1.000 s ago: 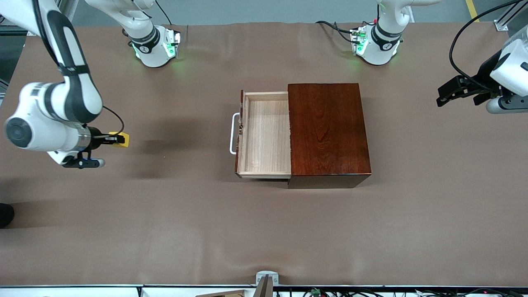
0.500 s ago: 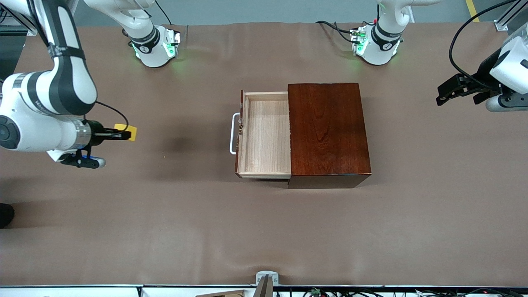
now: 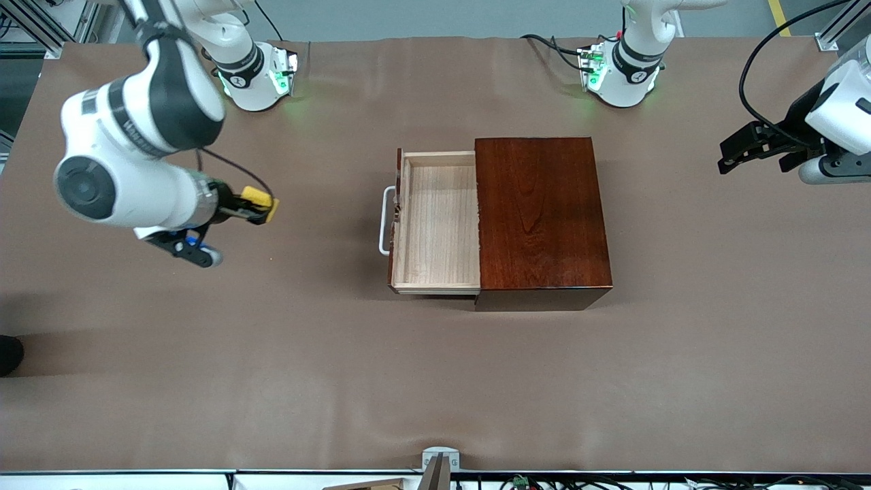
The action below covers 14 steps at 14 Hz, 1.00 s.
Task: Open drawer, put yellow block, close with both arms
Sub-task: 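Carry the yellow cube with the right gripper over the open drawer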
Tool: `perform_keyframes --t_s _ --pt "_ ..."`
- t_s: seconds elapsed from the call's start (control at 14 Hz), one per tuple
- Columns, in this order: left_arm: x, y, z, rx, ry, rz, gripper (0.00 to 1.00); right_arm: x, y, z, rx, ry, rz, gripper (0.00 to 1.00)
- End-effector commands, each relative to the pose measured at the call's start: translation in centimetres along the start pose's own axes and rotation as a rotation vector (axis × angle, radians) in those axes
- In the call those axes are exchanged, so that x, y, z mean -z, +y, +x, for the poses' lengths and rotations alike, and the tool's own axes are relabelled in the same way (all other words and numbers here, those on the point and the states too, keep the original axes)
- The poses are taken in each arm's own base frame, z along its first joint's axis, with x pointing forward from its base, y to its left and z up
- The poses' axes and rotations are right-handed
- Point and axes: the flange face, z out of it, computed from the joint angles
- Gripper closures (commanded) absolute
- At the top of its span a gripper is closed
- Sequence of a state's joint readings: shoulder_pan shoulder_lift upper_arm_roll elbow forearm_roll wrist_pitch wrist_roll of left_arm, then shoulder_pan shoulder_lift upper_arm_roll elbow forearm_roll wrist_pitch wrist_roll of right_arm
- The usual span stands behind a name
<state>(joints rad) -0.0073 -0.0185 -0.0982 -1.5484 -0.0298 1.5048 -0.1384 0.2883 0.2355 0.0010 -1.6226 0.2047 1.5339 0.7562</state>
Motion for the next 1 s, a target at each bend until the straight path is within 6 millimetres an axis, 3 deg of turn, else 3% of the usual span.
perform_keyframes --t_s 0.0,0.21,0.43,0.79,0.93 --pt "0.4 -0.1 -0.5 -0.017 0.015 0.017 0.0 1.4 -2.7 -3.1 -0.15 -0.022 0.049 1.0" --pt "0.3 -0.1 -0.4 -0.017 0.015 0.016 0.0 1.5 -7.0 -7.6 -0.247 0.007 0.061 1.0" --pt "0.2 0.0 -0.3 -0.018 0.016 0.016 0.0 1.1 -10.6 -10.8 -0.413 -0.011 0.152 1.0" --pt "0.3 0.5 -0.5 -0.026 0.018 0.017 0.0 -3.8 -18.1 -15.0 -0.606 0.027 0.257 1.0" --pt "0.4 0.4 -0.6 -0.024 0.019 0.017 0.0 -5.5 -19.8 -15.4 -0.667 0.031 0.291 1.0"
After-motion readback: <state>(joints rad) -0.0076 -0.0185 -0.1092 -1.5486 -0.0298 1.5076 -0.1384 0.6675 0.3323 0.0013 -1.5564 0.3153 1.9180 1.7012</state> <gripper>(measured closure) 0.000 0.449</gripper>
